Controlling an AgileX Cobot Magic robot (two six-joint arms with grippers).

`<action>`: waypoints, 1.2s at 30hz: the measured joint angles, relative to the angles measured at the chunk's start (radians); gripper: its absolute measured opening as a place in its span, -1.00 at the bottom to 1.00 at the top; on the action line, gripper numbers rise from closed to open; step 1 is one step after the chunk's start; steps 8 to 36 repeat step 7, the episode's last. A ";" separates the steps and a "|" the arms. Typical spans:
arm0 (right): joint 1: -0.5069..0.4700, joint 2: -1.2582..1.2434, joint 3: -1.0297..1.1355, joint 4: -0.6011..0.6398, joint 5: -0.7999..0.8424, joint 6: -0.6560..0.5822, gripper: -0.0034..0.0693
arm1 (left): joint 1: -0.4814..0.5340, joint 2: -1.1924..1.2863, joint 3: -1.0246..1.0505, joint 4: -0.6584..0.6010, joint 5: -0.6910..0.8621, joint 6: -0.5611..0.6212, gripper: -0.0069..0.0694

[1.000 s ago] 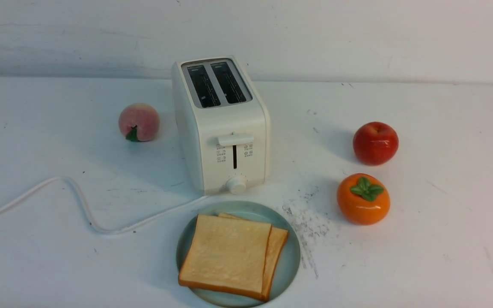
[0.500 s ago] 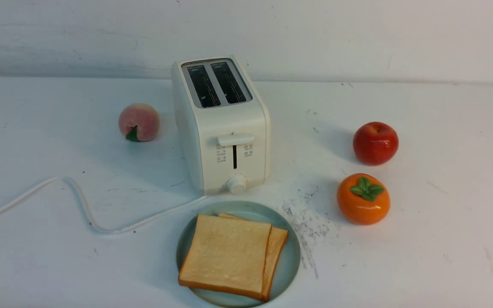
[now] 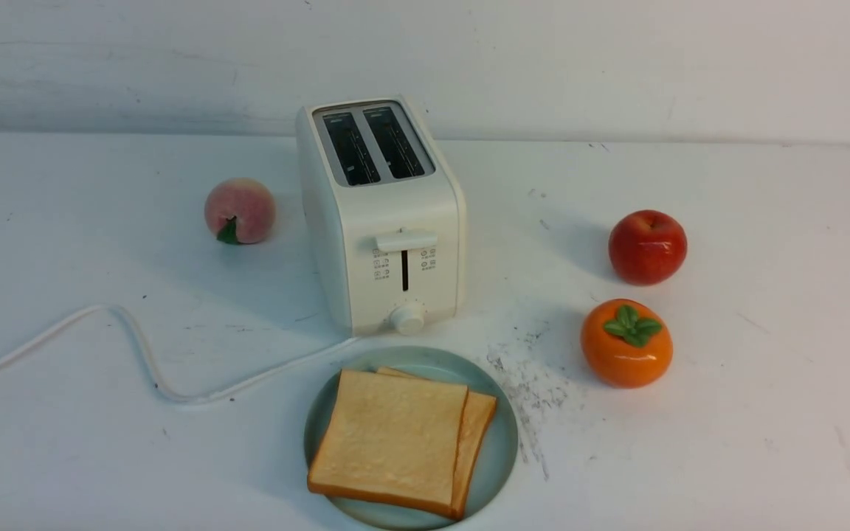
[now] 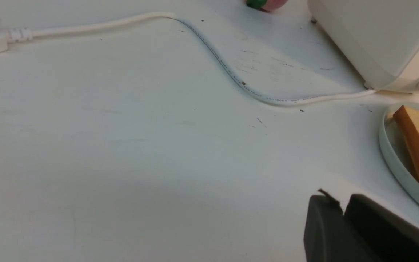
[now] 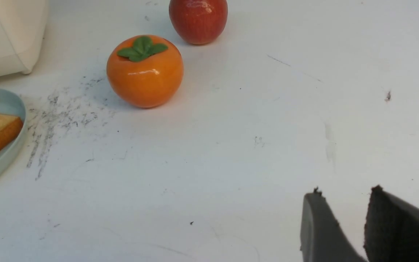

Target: Take toasted bread from bread machine on white table place on plate.

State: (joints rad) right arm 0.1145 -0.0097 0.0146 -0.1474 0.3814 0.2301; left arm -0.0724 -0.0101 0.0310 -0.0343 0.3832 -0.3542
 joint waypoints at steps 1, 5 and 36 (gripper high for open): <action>0.000 0.000 0.000 0.000 0.000 0.000 -0.34 | 0.000 0.000 0.000 0.000 0.001 0.000 -0.63; 0.000 0.000 0.000 0.000 0.000 0.000 -0.33 | 0.000 0.000 0.000 0.000 0.001 0.000 -0.62; 0.000 0.000 0.000 0.000 0.000 0.000 -0.33 | 0.000 0.000 0.000 0.000 0.001 0.000 -0.62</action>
